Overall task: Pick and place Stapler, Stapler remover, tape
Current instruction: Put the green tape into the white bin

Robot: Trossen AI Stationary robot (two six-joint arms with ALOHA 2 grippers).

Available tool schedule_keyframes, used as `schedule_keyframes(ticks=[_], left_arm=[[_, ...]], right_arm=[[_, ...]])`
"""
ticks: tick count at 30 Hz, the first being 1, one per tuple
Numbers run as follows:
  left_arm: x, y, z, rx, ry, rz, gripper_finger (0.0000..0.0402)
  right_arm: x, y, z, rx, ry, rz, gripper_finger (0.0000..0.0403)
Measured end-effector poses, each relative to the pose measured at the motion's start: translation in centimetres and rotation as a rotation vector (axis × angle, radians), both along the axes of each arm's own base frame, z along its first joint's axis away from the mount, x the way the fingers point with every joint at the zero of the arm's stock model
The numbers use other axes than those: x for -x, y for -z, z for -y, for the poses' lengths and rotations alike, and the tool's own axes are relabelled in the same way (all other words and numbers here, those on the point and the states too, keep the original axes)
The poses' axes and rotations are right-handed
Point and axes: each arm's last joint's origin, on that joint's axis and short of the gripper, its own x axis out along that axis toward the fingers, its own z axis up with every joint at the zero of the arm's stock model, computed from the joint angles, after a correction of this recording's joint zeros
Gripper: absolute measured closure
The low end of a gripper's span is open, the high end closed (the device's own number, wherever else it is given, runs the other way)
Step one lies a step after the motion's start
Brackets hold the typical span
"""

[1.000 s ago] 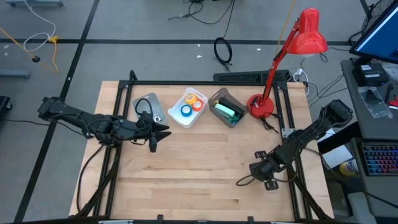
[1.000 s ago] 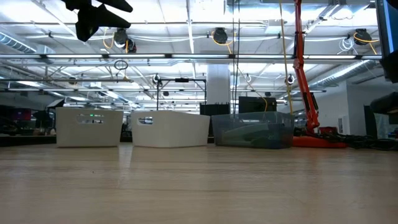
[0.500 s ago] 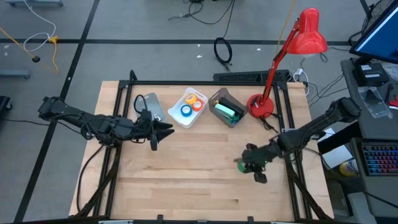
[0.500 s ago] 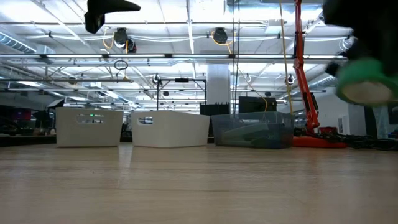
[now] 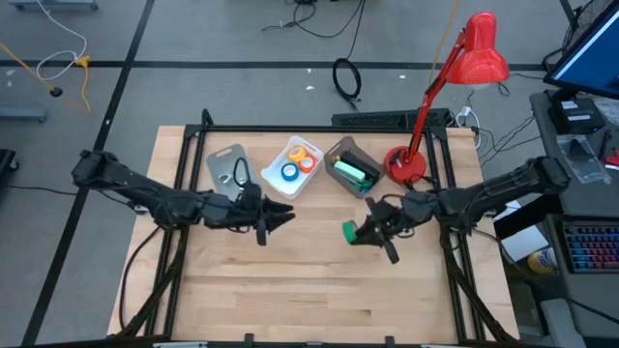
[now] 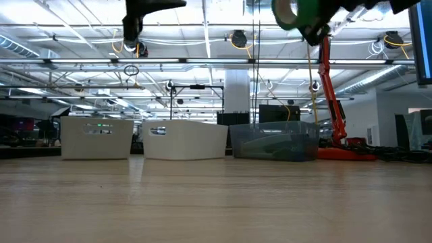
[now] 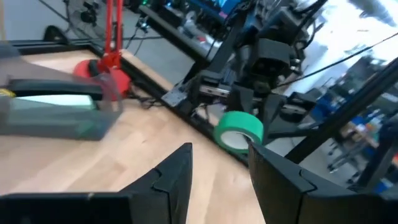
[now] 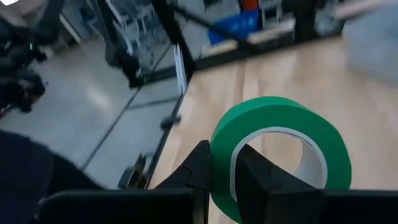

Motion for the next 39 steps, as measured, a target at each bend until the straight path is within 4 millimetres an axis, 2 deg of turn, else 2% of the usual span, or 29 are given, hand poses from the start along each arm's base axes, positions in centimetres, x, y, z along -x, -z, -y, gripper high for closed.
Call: schedule_keyframes(ticks=[9, 17, 28, 39], left_arm=[[-2.2, 0.1, -1.0, 0.143, 0.021, 0.154, 0.0243], [-3.6, 0.1, -2.4, 0.214, 0.001, 0.206, 0.0243], [-6.1, -1.3, -4.1, 0.182, 0.013, 0.181, 0.0243], [-6.4, -1.3, -5.3, 0.214, 0.013, 0.176, 0.0243]], right_arm=[[-1.1, -1.7, 3.0, 0.116, 0.11, 0.239, 0.037], [-2.6, -1.7, 5.1, 0.119, 0.198, 0.322, 0.037], [-3.9, -1.4, 5.7, 0.04, 0.229, 0.389, 0.037], [-3.9, -1.6, 5.7, 0.0, 0.237, 0.401, 0.037]])
